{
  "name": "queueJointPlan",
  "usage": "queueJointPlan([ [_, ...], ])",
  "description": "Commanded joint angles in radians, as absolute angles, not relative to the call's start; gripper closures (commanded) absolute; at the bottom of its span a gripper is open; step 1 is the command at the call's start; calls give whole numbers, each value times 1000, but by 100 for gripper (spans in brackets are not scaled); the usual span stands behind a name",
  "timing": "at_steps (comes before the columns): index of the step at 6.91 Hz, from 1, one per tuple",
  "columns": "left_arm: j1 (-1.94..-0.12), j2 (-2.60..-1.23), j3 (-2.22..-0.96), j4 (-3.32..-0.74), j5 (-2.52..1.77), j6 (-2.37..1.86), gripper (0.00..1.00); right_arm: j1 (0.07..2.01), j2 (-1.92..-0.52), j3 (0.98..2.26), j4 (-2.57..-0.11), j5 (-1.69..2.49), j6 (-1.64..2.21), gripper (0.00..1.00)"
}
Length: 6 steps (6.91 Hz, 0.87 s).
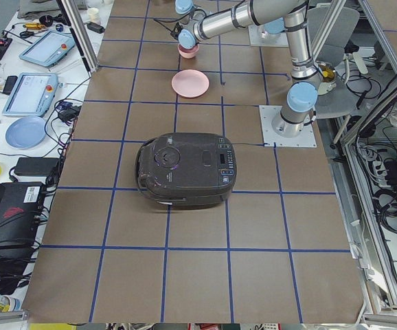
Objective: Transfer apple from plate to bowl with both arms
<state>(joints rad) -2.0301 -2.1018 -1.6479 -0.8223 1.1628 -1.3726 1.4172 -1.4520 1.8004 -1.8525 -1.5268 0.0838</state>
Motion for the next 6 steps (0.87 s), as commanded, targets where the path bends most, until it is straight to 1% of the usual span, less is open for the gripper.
queueJointPlan([
  [1,-2029,-2106,-1651,-819,1161,-1338,0,1419,-1473,1760,-1847,-1566,84,0],
  [2,-2029,-2102,-1648,-821,1163,-1324,0,1422,-1501,1734,-1804,-1601,84,0],
  [3,-2020,-2074,-1644,-840,1169,-1201,3,1425,-1531,1720,-1798,-1586,87,0],
  [4,-1976,-2044,-1638,-932,1207,-1063,9,1433,-1558,1712,-1796,-1586,86,0],
  [6,-1925,-1912,-1629,-1076,1218,-843,8,1471,-1624,1712,-1790,-1525,87,0],
])
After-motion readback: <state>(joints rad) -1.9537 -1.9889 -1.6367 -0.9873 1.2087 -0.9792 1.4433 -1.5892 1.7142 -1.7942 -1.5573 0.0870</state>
